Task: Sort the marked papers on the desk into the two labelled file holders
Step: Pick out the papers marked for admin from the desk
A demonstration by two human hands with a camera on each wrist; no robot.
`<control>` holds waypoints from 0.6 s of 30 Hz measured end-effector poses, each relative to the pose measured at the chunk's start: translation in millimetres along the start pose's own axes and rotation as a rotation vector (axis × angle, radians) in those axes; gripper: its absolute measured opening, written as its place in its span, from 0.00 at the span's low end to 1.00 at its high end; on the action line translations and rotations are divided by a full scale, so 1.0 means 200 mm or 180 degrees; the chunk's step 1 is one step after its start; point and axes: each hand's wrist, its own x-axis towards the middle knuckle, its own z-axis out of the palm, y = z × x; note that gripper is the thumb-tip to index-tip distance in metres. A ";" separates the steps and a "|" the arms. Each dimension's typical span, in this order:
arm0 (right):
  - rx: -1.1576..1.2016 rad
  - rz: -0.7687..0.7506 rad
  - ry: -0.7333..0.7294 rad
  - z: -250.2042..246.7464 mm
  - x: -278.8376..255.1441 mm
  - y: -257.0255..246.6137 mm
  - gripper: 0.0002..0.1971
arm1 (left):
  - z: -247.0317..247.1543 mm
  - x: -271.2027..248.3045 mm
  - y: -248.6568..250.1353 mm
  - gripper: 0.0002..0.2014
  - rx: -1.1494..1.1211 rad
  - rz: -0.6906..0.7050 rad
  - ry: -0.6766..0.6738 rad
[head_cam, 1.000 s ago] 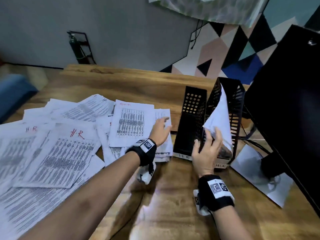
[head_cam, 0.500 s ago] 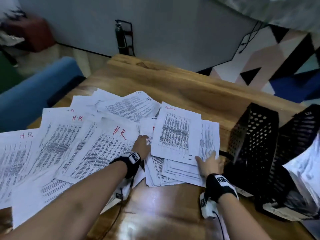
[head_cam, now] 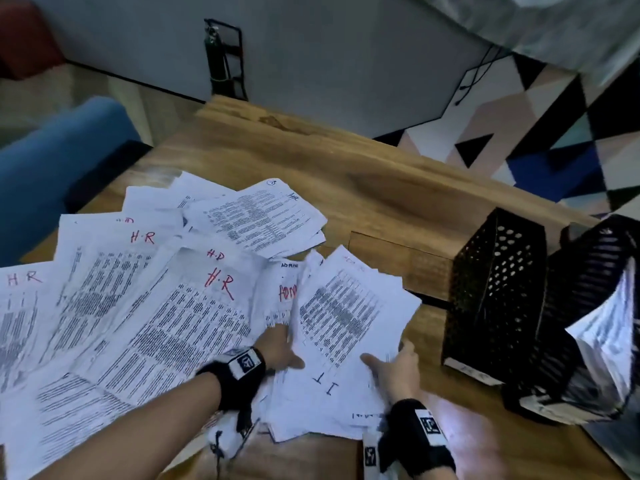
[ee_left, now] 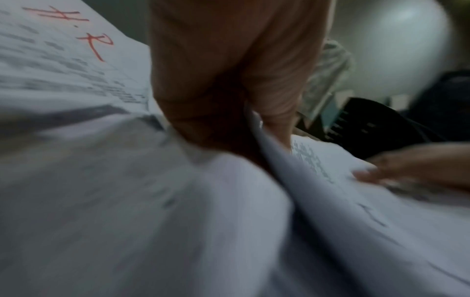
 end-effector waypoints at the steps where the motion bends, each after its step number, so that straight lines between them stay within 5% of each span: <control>1: 0.0195 -0.0010 0.0104 0.00 -0.02 0.02 0.39 | 0.03 -0.07 -0.04 0.39 -0.0116 0.0113 -0.0142; 3: 0.0457 -0.0083 0.0094 0.01 -0.05 0.06 0.34 | 0.04 -0.17 -0.04 0.47 -0.0411 0.0503 -0.0303; 7: 0.0583 -0.0372 -0.0504 -0.03 -0.17 0.05 0.03 | 0.00 -0.21 0.04 0.35 -0.2057 0.0361 -0.0072; 9: 0.0585 -0.0459 -0.0939 -0.08 -0.21 0.06 0.18 | 0.00 -0.20 0.05 0.31 -0.2549 -0.0010 0.0373; 11: 0.0707 -0.0293 -0.1146 -0.15 -0.21 0.12 0.18 | 0.02 -0.16 0.02 0.28 -0.2942 -0.0108 0.0374; 14: 0.1182 -0.0211 -0.0749 -0.18 -0.13 0.25 0.03 | 0.07 -0.11 -0.02 0.30 -0.3606 -0.0222 0.0063; 18: 0.1880 -0.0168 0.0091 -0.11 -0.06 0.30 0.04 | 0.15 -0.17 0.04 0.13 -0.2522 -0.0261 0.0161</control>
